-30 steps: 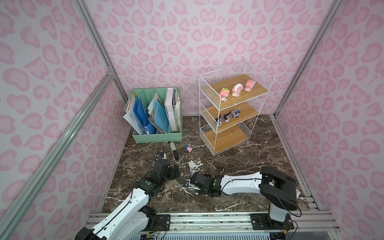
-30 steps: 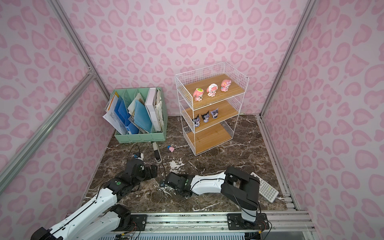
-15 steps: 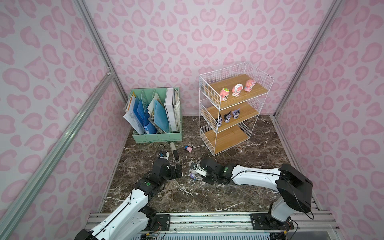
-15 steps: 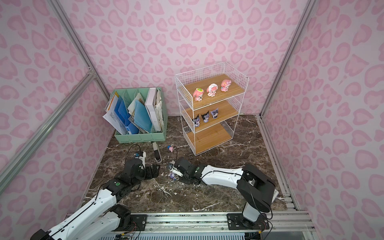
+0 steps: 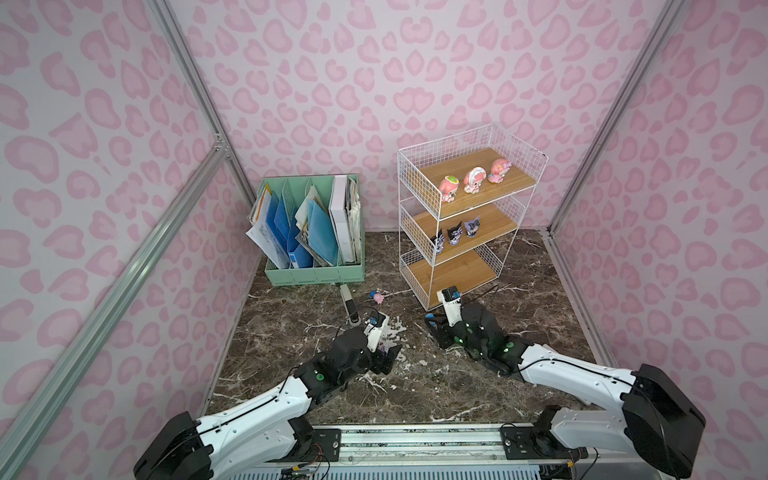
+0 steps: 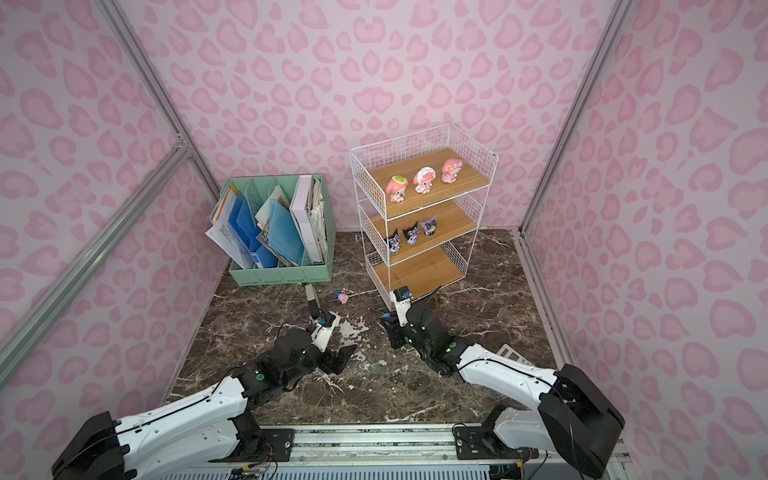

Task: Organize plastic toys on shelves
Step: Pick up the plastic toy at the center of the board.

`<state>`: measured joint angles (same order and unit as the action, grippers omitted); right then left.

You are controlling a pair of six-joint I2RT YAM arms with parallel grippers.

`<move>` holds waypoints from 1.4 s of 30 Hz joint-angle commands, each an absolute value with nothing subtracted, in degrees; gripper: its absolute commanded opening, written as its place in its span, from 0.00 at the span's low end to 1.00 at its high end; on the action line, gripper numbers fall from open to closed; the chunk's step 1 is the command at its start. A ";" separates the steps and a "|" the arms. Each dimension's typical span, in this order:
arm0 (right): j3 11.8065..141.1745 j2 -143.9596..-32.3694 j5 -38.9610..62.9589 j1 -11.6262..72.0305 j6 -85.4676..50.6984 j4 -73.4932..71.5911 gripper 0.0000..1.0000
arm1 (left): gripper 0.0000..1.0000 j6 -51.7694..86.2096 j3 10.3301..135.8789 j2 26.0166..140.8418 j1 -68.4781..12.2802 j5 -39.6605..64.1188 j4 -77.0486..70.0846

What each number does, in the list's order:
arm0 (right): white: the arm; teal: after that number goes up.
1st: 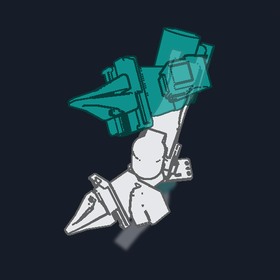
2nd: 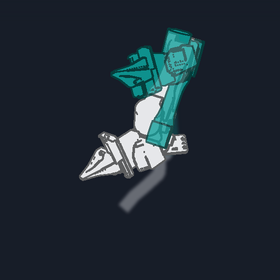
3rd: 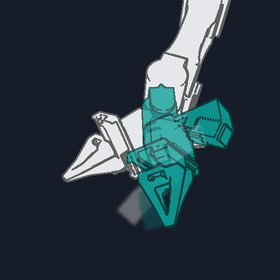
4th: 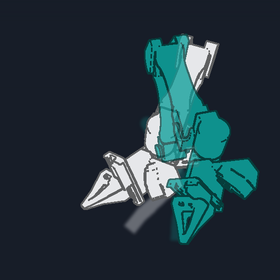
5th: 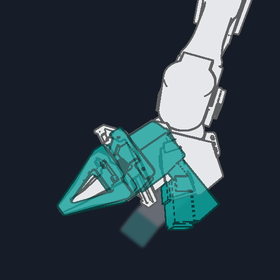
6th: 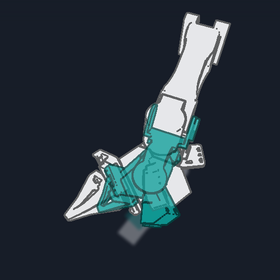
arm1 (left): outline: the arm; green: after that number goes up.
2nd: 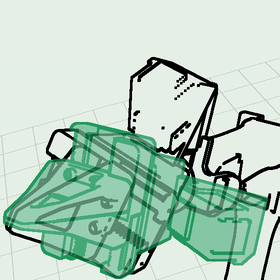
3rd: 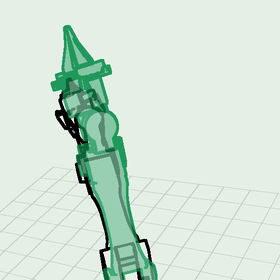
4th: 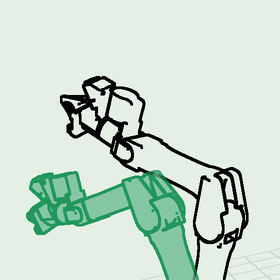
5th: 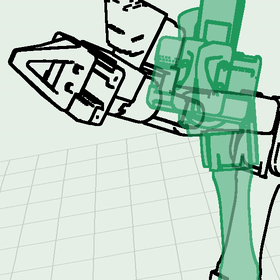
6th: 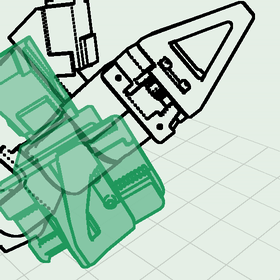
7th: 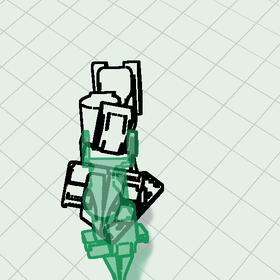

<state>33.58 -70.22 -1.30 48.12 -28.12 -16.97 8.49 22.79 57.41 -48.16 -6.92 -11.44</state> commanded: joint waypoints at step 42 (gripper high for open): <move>31.04 -62.40 -5.01 50.76 -50.18 -25.86 0.16 | 0.20 -8.71 36.18 79.35 -53.17 -3.16 -37.68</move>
